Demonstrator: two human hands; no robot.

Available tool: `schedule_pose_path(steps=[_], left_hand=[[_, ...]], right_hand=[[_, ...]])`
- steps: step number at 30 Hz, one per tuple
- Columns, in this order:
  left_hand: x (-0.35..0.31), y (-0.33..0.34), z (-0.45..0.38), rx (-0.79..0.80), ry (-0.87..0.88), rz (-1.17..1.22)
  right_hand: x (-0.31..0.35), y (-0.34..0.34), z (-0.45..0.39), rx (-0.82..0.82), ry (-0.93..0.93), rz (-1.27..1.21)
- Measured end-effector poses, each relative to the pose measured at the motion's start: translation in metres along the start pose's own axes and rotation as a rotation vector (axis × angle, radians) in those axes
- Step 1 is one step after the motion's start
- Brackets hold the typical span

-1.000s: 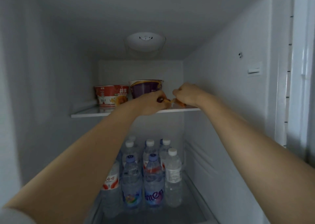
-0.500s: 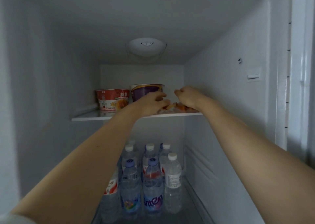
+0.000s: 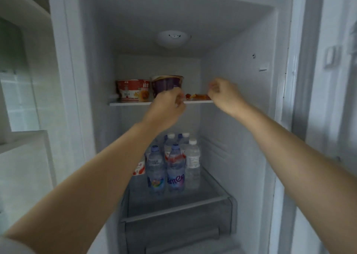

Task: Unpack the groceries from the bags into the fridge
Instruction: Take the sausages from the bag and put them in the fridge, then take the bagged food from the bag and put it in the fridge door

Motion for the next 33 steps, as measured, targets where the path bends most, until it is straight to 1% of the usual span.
schedule_pose_path(steps=[2,5,8,11,13,16,19,23,27,30,33], left_hand=[[-0.003,0.001,0.034,0.058,-0.003,0.038],[-0.008,0.006,0.082,0.083,-0.040,0.067],[-0.013,0.019,0.134,0.105,-0.009,0.125],[-0.021,0.036,0.189,0.180,0.040,0.175],[-0.027,0.048,0.228,0.236,0.021,0.215],[-0.040,0.068,0.293,0.317,-0.027,0.260],[-0.062,0.093,0.360,0.464,0.009,0.232],[-0.100,0.125,0.428,0.588,-0.039,0.287],[-0.147,0.157,0.487,0.702,-0.137,0.364],[-0.191,0.181,0.535,0.866,-0.228,0.406],[-0.243,0.204,0.581,1.002,-0.299,0.465]], right_hand=[[0.008,-0.002,0.039,-0.023,-0.023,0.015],[0.013,-0.004,0.101,-0.033,-0.012,-0.033],[0.011,-0.001,0.169,0.058,0.001,-0.075],[0.006,-0.003,0.237,0.137,0.010,-0.093],[-0.001,-0.005,0.283,0.174,0.048,-0.114],[-0.016,-0.007,0.354,0.175,0.099,-0.096],[-0.033,-0.010,0.428,0.251,0.190,-0.045],[-0.058,-0.032,0.522,0.333,0.349,-0.041],[-0.078,-0.068,0.618,0.430,0.526,-0.042],[-0.097,-0.105,0.684,0.479,0.673,-0.044],[-0.118,-0.157,0.740,0.491,0.792,-0.032]])
Point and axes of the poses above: each hand's wrist, its own z-axis away from the middle knuckle, its own y-axis out of the palm, x = y × z, the point moved 2 cm from there along -z, towards the middle knuckle, and after that the axes turned 12 degrees about z, right-handed, at the moved point
